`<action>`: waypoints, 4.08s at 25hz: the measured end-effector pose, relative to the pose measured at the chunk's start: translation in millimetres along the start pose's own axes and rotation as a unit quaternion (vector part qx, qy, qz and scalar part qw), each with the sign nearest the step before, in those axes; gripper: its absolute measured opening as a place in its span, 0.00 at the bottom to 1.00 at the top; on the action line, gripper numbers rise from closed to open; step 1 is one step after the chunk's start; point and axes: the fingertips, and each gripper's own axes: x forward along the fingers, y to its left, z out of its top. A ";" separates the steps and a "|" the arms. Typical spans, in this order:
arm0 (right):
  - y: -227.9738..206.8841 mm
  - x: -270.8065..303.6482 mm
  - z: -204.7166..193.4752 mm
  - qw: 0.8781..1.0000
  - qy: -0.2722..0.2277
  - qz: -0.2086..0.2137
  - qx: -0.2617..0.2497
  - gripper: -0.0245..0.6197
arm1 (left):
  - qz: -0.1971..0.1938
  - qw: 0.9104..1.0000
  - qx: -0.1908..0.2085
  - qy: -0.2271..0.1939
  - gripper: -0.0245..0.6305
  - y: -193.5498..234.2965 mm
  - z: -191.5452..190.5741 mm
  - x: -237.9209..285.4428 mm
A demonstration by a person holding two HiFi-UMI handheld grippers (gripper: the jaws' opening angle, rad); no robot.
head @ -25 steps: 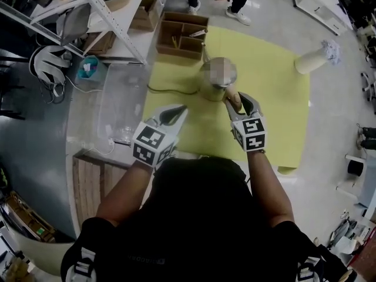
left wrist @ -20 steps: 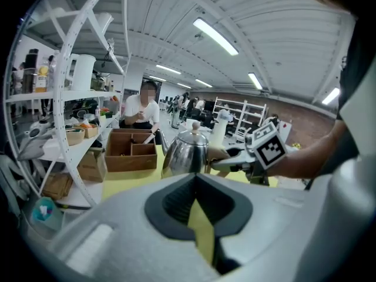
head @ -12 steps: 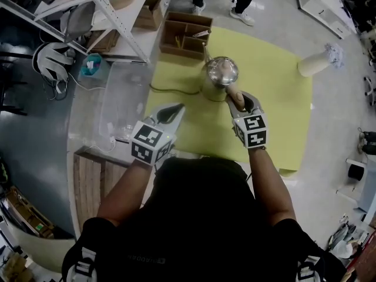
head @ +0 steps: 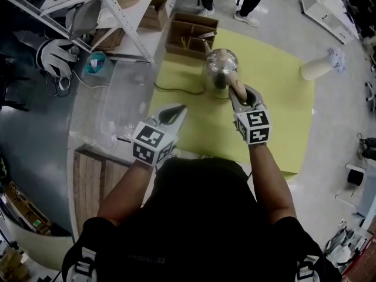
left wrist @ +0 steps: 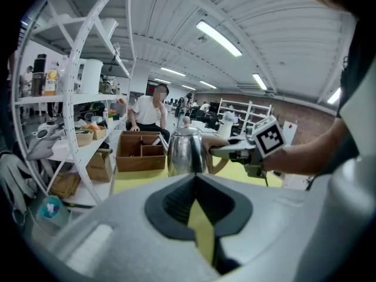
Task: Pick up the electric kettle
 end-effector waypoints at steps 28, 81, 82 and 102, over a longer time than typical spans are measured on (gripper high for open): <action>-22.3 -59.1 -2.9 0.995 -0.047 -0.043 0.071 0.19 | -0.026 0.997 0.050 0.044 0.04 -15.3 -4.8 16.6; -202.6 -146.6 -87.3 0.962 -0.043 -0.230 0.142 0.18 | -0.114 0.983 0.114 0.091 0.04 -103.2 -0.4 120.0; -203.3 -146.4 -87.7 0.961 -0.043 -0.231 0.144 0.18 | -0.114 0.983 0.113 0.092 0.04 -103.0 -0.8 120.0; -170.9 -151.9 -122.8 0.959 0.008 -0.231 0.166 0.18 | -0.123 0.982 0.110 0.092 0.04 -104.1 -5.9 111.0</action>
